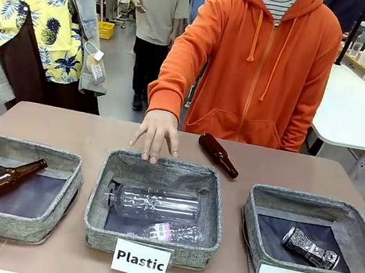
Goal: Sort the can waste into the basket.
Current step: Pick up the can waste from the table and place it in the right Fabric basket.
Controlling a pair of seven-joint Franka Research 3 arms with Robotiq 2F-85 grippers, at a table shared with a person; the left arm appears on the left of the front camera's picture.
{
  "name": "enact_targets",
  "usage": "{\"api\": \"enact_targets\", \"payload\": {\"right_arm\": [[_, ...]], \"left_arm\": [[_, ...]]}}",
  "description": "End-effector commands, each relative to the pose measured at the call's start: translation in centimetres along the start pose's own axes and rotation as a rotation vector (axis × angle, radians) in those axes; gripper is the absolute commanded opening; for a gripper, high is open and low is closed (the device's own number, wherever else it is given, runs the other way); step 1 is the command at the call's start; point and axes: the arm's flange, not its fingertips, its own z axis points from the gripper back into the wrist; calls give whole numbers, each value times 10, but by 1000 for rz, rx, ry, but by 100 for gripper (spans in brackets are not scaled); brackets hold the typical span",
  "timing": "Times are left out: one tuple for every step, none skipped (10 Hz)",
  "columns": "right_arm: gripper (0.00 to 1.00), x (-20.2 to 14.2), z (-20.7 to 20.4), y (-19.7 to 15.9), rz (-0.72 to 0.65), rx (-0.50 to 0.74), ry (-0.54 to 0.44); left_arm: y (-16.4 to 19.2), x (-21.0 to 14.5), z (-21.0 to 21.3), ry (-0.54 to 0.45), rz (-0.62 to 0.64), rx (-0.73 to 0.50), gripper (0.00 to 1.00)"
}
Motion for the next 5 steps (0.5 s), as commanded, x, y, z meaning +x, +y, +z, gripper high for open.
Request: {"api": "enact_targets", "payload": {"right_arm": [[100, 0, 1, 2, 18, 0, 7], [100, 0, 1, 2, 18, 0, 7], [100, 0, 1, 2, 18, 0, 7], [100, 0, 1, 2, 18, 0, 7], [100, 0, 1, 2, 18, 0, 7]], "left_arm": [[-29, 10, -14, -27, -497, 109, 0], [-34, 13, -16, -39, -607, 99, 0], [-33, 16, -14, -77, -602, 91, 0], [-17, 20, -9, -43, -463, 89, 0], [-48, 26, -15, 22, -484, 84, 0]]}}
